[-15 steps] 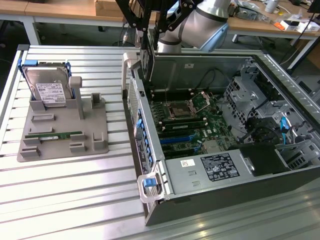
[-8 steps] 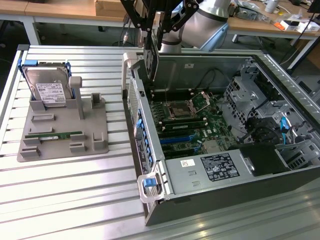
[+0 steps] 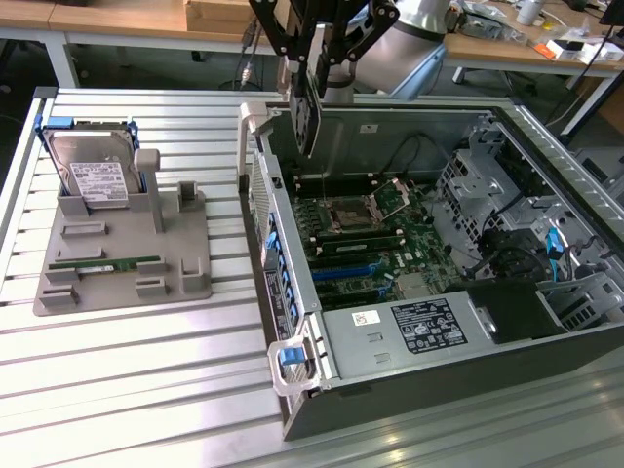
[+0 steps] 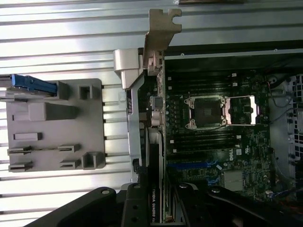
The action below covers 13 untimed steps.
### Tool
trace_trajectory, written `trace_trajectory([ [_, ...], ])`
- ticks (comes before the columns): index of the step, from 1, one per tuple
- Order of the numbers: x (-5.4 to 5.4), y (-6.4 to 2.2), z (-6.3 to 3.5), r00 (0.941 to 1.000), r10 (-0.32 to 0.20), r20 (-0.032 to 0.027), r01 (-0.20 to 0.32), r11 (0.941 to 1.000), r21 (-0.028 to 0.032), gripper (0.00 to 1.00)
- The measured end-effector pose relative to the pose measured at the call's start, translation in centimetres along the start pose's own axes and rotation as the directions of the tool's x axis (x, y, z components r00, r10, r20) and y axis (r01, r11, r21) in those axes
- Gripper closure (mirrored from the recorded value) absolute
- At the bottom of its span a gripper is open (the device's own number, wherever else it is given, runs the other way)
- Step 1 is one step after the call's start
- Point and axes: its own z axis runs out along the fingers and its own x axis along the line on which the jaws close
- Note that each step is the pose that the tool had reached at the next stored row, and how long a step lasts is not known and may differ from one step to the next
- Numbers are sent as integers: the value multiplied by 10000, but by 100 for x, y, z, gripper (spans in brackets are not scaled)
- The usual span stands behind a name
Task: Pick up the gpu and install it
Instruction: 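Pick up the gpu and move the gpu toward the slot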
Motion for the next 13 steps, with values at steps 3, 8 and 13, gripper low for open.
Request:
trace_trajectory([
  [3,-134,9,3,10000,-1,-1,1,10000,3,74],
  [8,-252,16,7,10000,-1,0,1,10000,3,74],
  [13,-345,22,9,10000,0,0,0,10000,5,74],
])
